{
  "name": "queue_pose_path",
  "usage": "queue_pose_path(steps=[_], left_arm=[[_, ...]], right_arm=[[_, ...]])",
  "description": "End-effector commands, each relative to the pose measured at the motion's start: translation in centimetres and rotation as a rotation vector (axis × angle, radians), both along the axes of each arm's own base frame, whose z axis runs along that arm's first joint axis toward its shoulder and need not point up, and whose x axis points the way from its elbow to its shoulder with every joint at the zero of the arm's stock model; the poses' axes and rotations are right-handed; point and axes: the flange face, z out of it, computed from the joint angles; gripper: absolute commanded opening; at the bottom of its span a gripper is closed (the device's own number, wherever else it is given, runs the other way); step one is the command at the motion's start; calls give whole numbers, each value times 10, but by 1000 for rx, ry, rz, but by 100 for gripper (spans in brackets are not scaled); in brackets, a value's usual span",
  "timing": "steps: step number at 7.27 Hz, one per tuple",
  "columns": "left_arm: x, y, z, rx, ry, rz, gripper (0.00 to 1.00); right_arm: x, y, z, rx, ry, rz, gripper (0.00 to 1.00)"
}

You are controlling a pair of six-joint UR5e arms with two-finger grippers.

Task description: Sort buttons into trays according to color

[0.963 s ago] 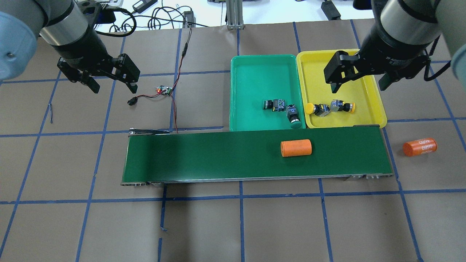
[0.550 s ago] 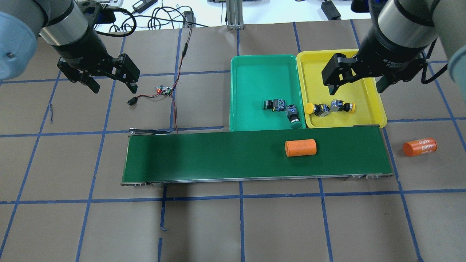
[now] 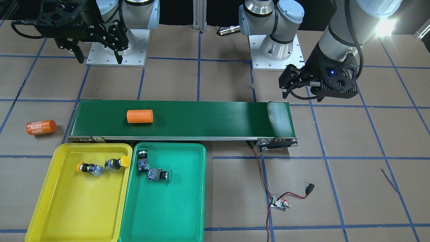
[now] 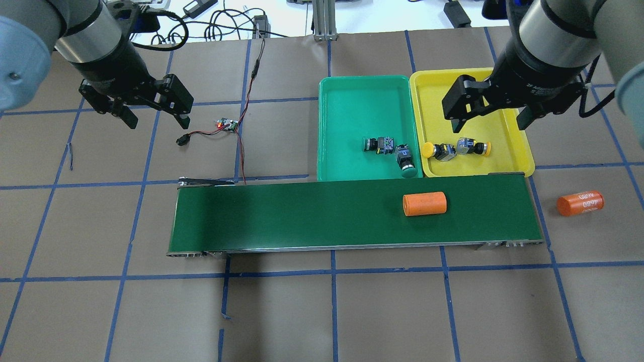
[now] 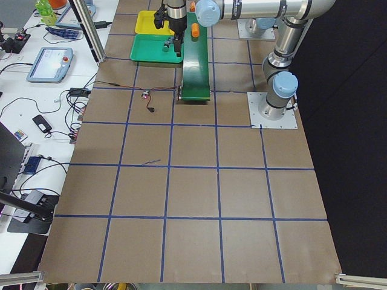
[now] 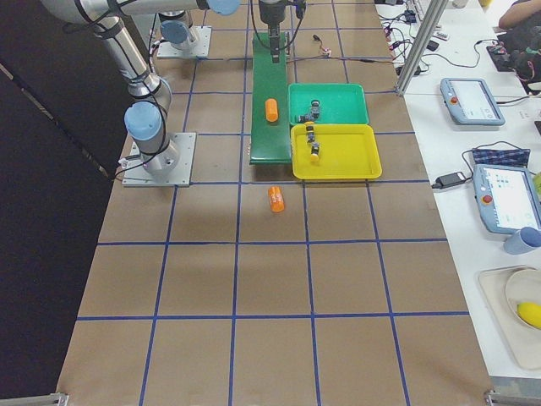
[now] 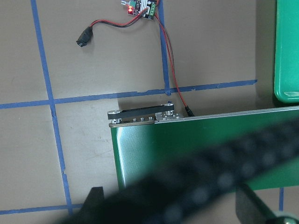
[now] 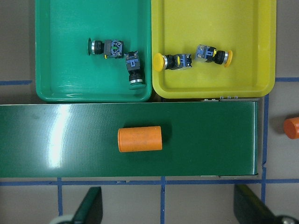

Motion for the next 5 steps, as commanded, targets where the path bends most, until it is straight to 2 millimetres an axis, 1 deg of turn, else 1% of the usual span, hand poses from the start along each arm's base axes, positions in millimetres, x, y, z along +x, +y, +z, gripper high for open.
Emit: queue_pose_path(steps=[1, 3, 5], left_arm=[[0, 0, -1, 1, 0, 0, 100], [0, 1, 0, 0, 0, 0, 100], [0, 1, 0, 0, 0, 0, 100]], right_arm=[[1, 1, -2, 5, -3, 1, 100], [4, 0, -5, 11, -41, 6, 100], [3, -1, -5, 9, -24, 12, 100]])
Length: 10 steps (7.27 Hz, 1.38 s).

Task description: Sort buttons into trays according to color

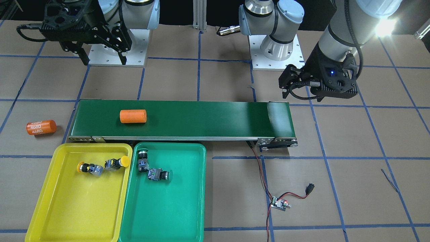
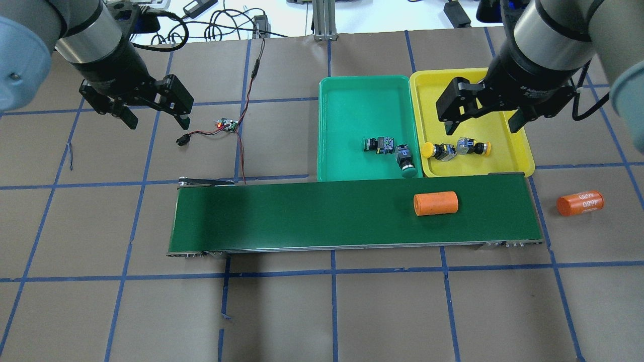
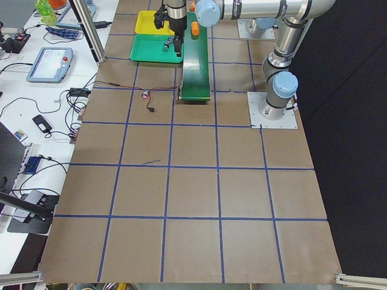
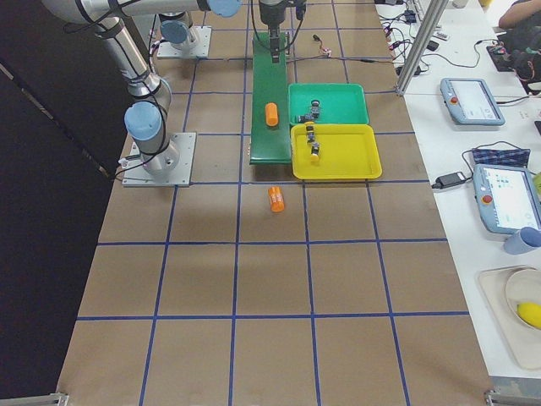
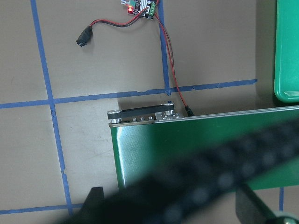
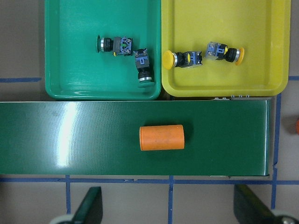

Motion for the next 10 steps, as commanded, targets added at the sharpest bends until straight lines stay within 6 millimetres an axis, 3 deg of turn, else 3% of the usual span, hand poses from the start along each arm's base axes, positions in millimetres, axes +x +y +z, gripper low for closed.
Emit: queue_pose_path(steps=[1, 7, 9, 10], left_arm=[[0, 0, 0, -1, 0, 0, 100], [1, 0, 2, -4, -3, -2, 100], [1, 0, 2, -4, -5, 0, 100], [1, 0, 2, -4, -3, 0, 100]], right_arm=[[-3, 0, 0, 1, 21, 1, 100], [-6, -2, 0, -4, 41, -19, 100], [-6, -18, 16, -168, 38, -21, 100], [-6, -23, 11, -157, 37, -21, 100]])
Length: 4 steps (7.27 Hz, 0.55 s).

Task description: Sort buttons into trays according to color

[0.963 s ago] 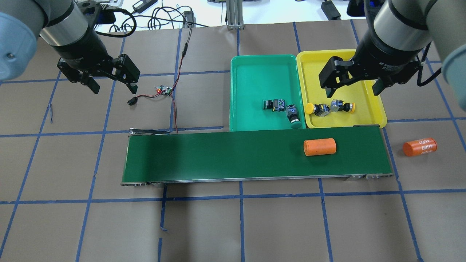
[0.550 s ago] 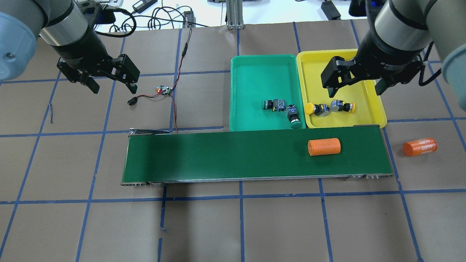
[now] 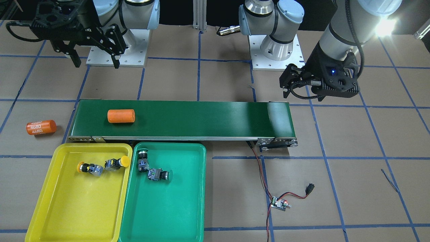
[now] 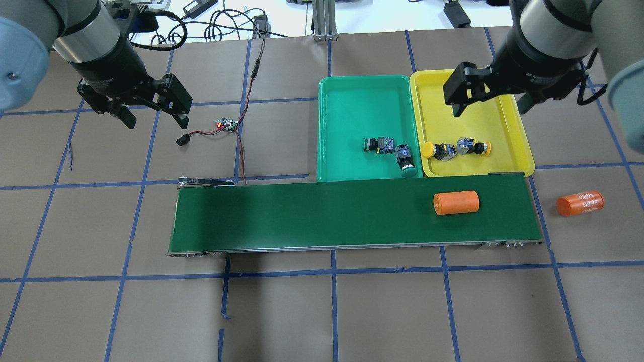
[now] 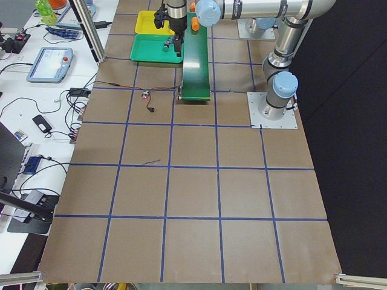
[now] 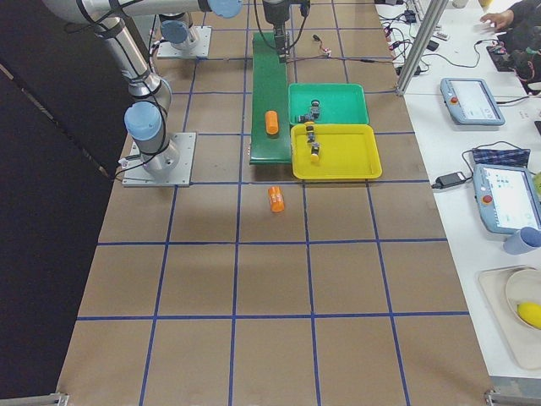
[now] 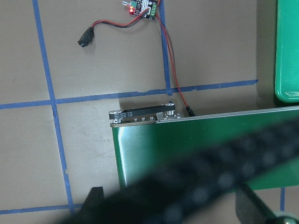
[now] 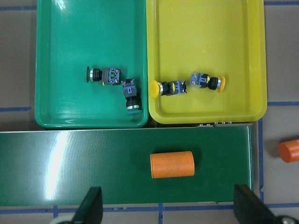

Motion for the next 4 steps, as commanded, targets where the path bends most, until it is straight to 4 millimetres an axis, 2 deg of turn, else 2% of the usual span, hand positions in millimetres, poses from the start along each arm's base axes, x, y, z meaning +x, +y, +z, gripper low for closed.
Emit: queue_pose_path(steps=[1, 4], left_arm=[[0, 0, 0, 0, 1, 0, 100], [0, 0, 1, -3, 2, 0, 100]], right_arm=[[0, -11, -3, -28, -4, 2, 100], [5, -26, -2, -28, -65, 11, 100]])
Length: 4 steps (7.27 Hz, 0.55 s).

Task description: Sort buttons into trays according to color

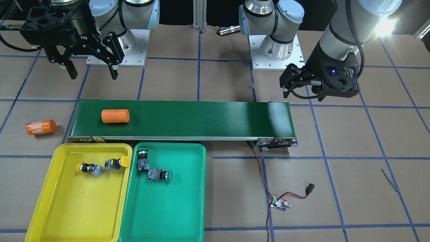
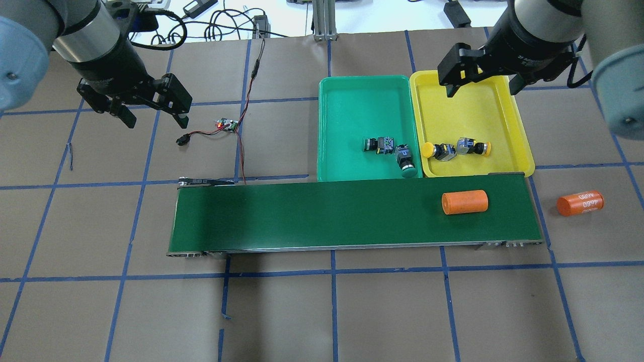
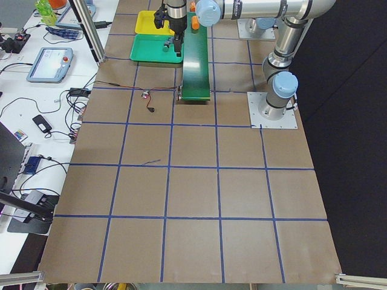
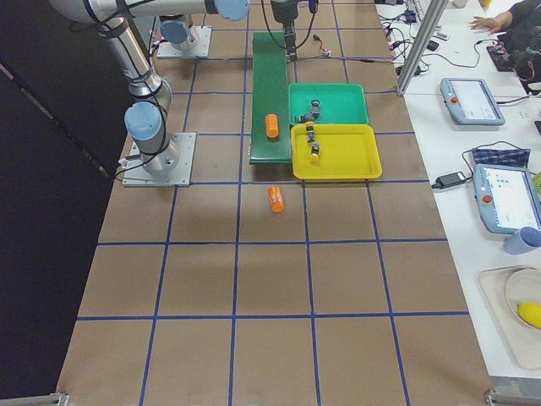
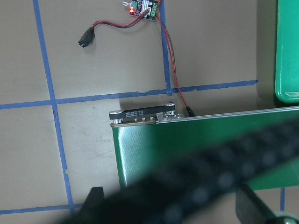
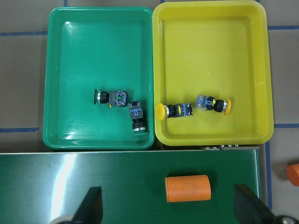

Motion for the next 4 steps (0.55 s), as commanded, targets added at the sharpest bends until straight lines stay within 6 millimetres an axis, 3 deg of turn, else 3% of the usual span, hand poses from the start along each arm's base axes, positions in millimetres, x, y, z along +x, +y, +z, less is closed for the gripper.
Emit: queue_pose_path(steps=[1, 2, 4], left_arm=[[0, 0, 1, -3, 2, 0, 100], [1, -1, 2, -4, 2, 2, 100], [1, 0, 1, -3, 1, 2, 100]], right_arm=[[2, -13, 3, -3, -30, 5, 100], [2, -16, 10, -14, -27, 6, 100], [1, -2, -2, 109, -17, 5, 100]])
